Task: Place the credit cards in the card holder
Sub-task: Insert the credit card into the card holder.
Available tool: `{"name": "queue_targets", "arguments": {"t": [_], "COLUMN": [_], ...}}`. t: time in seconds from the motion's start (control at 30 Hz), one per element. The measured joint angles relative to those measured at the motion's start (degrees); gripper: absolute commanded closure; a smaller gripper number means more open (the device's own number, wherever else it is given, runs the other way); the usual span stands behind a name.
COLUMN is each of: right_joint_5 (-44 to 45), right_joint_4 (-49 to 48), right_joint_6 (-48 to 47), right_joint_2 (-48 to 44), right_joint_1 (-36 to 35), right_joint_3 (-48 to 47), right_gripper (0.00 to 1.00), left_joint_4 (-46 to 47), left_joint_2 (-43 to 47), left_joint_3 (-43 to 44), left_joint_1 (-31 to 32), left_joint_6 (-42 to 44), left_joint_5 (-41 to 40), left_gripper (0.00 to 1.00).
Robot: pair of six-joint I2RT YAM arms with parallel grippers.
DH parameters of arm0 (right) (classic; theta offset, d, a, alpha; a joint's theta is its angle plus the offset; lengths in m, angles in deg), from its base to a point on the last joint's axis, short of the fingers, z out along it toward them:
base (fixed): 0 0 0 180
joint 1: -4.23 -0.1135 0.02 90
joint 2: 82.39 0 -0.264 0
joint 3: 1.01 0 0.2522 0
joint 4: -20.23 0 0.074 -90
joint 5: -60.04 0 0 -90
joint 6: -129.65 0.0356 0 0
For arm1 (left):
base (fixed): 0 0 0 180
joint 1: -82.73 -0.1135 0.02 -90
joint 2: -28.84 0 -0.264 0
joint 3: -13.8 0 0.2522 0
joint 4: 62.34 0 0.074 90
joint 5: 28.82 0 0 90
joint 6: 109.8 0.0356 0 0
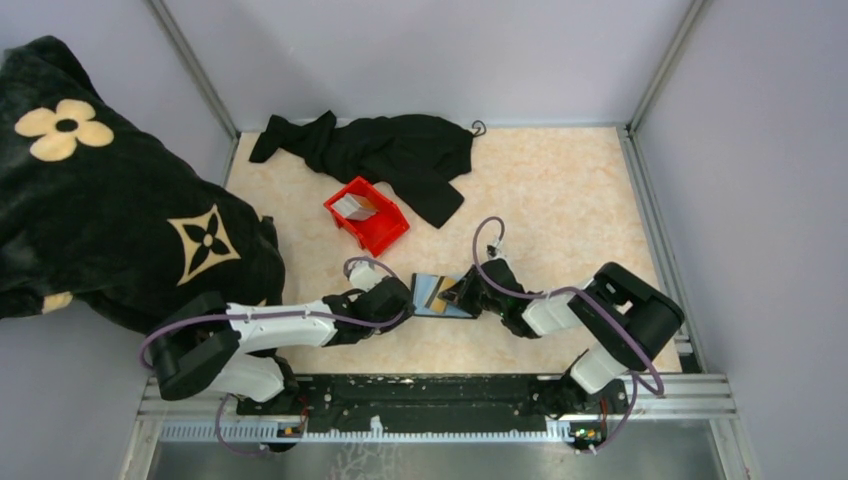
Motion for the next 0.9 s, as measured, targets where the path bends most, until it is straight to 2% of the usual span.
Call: {"name": "queue_targets", "arguments": {"t": [0.6,0.9], "right_joint_5": [-1.25,0.68], "right_joint_4": [-1.16,1.84], "right_joint_6": [-3.10,-5.55], "right_joint_2": [1.92,-1.86], "right_joint_1": [1.99,2.03], "right_joint_3": [-1.68,-0.79], "right_gripper": [1.00,1.00], "left_joint_4": [-0.59,0.42], "left_joint_2": [-5.62,-8.66], "left_joint_3": [3.91,5.75], "left_joint_1": [0.02,0.02], "left_joint_6": [-1.01,-0.66], "left_joint_5": [-2.23,-3.98], "left_gripper": [0.68,0.68]}}
